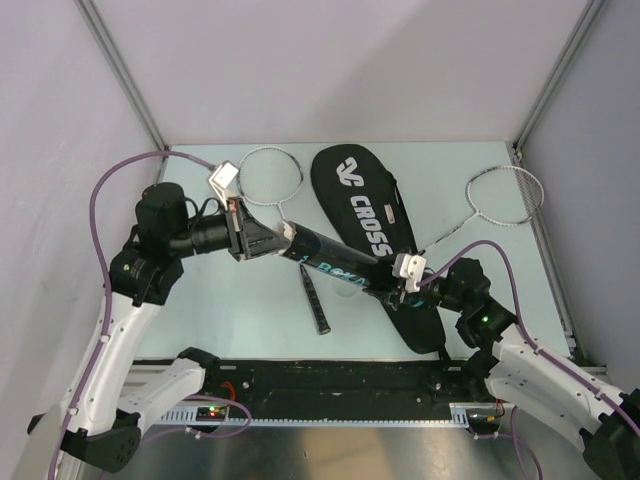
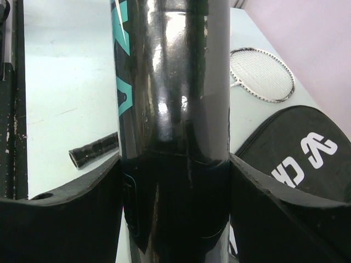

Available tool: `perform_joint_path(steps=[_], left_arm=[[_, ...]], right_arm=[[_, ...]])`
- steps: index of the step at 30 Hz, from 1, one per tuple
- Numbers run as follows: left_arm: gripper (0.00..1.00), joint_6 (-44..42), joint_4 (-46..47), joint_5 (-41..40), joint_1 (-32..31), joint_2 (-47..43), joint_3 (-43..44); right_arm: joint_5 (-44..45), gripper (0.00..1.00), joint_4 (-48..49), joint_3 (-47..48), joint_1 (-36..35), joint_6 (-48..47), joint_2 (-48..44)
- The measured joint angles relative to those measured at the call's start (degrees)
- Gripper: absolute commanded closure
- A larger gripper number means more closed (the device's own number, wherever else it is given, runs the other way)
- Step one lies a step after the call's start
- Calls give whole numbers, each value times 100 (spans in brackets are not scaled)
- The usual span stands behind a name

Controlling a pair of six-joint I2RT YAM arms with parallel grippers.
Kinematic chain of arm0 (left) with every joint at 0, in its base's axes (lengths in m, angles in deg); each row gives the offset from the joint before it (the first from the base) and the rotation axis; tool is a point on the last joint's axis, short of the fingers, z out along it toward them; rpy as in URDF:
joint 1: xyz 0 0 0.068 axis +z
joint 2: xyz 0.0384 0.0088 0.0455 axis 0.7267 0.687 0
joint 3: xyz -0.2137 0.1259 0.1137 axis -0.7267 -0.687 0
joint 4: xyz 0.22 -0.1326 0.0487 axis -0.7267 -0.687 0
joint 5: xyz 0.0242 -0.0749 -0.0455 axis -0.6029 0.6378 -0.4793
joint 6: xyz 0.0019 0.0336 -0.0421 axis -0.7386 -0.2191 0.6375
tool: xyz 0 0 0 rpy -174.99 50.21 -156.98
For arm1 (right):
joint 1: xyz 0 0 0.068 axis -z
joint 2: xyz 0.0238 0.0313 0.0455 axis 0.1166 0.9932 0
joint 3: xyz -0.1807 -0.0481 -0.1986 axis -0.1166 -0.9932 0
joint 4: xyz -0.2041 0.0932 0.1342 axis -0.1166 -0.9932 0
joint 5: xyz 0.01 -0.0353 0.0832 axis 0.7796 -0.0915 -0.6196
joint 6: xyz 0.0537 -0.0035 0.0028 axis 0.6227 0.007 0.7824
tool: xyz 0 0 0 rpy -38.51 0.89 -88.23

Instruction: Pack up the badminton gear

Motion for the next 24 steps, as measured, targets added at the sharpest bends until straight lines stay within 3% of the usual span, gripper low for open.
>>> perform_joint_path(steps=[4, 12, 18, 22, 24], left_arm=[[62, -20, 20, -4, -26, 20, 11], [51, 46, -28, -85, -92, 7, 254], [53, 94, -37, -448, -105, -111, 380], [61, 96, -37, -516, -105, -120, 409], [71, 96, -37, -560, -105, -90, 409]], right_arm=[[11, 90, 0, 0, -7, -7, -2], [26, 90, -2, 0, -22, -44, -293], [-142, 90, 2, 0, -118, -166, -365], [-168, 90, 9, 0, -131, -195, -365], [-162, 90, 4, 0, -131, -195, -365]])
